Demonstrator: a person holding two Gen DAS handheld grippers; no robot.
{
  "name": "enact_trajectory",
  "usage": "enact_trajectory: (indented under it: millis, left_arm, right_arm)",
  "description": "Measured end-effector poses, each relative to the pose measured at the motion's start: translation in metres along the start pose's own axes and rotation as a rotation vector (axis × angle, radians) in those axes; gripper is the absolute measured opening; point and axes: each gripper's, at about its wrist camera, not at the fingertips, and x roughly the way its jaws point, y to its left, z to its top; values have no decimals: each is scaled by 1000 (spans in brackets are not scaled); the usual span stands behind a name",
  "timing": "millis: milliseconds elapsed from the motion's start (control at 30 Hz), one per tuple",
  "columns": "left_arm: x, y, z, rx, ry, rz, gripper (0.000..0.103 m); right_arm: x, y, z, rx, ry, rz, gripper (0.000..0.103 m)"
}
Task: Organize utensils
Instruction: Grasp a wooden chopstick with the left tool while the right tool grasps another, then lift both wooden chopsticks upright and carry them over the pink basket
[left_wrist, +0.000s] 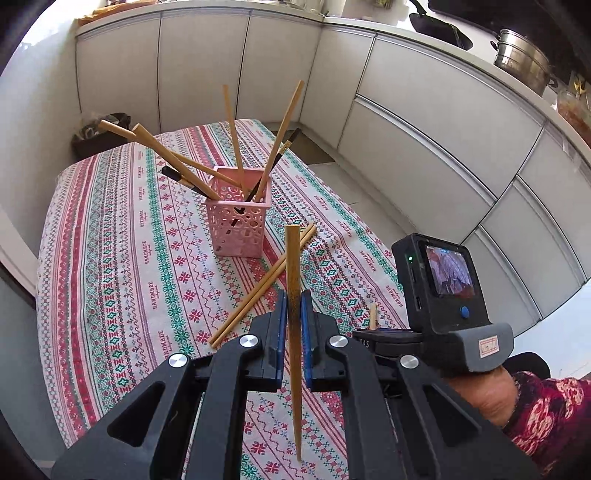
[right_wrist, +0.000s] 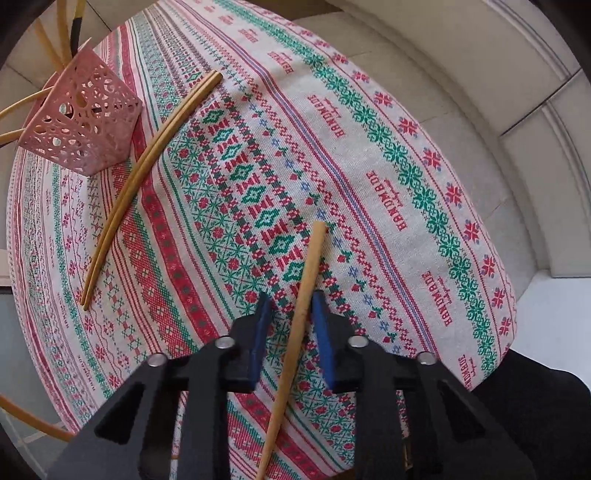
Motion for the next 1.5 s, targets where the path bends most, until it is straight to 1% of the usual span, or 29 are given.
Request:
enact_trajectory:
  millis: [67, 100, 133, 167, 200, 233, 267, 333, 400, 467, 533, 633, 667, 733, 833, 900, 1000, 1100, 1233, 1300, 1400, 1433, 1467, 1500]
  left_arm:
    - [-2, 2, -1, -5, -8, 14, 7]
    - [-3, 3, -2, -9, -13, 20, 7]
    - [-4, 4, -2, -12, -17, 22, 7]
    - [-4, 5, -3, -16, -21, 28, 7]
    - [-5, 6, -4, -20, -26, 35, 7]
    - [-6, 7, -4, -26, -36, 40, 7]
    - [-7, 8, -4, -31, -50, 44, 7]
    - [-11, 7, -4, -38, -89, 49, 7]
    - [-14, 3, -3, -53, -132, 69, 7]
    - [-18, -4, -3, -62, -181, 92, 7]
    - [-24, -15, -3, -58, -240, 124, 7]
    - [-34, -29, -2, -49, -319, 158, 7]
    - [-37, -33, -1, -54, -341, 166, 7]
    - [-42, -38, -1, -78, -372, 170, 7]
    - [-43, -45, 1, -107, -388, 167, 7]
    - [-42, -50, 4, -113, -384, 184, 7]
    - [-43, -58, 10, -102, -380, 201, 7]
    - [-46, -61, 17, -98, -392, 189, 6]
    - [-47, -62, 28, -89, -382, 158, 1]
    - [-49, -61, 32, -85, -379, 143, 1]
    - [-51, -60, 34, -81, -365, 129, 1]
    - [-49, -61, 34, -78, -344, 112, 1]
    - [-44, -62, 33, -64, -302, 96, 1]
    - [-34, -65, 32, -29, -217, 80, 3]
  right_arm:
    - [-5, 3, -7, -8, -50, 19, 8]
    - [-9, 5, -9, -21, -82, 29, 8]
    - [-13, 6, -12, -35, -117, 59, 8]
    - [-19, 8, -14, -47, -154, 67, 8]
    - [-25, 9, -17, -58, -194, 80, 8]
    - [-34, 10, -20, -77, -249, 112, 8]
    - [-46, 12, -23, -98, -311, 117, 8]
    - [-71, 14, -28, -129, -429, 129, 8]
    - [-95, 12, -32, -145, -521, 151, 8]
    - [-118, 6, -37, -168, -603, 167, 8]
    - [-129, -3, -34, -184, -659, 180, 8]
    - [-143, -7, -33, -183, -702, 219, 8]
    - [-148, -8, -35, -180, -710, 233, 8]
    - [-147, -19, -29, -173, -724, 261, 8]
    - [-161, -26, -27, -181, -766, 281, 8]
    - [-171, -29, -26, -190, -798, 289, 8]
    - [-189, -35, -25, -209, -852, 292, 8]
    - [-202, -39, -20, -214, -878, 308, 8]
    - [-208, -41, -10, -222, -891, 327, 8]
    - [-210, -44, -6, -218, -897, 335, 8]
    - [-207, -49, 1, -207, -881, 350, 8]
    - [-204, -49, 1, -205, -873, 354, 8]
    - [-203, -51, 2, -205, -864, 361, 8]
    - [-200, -51, 2, -207, -858, 364, 8]
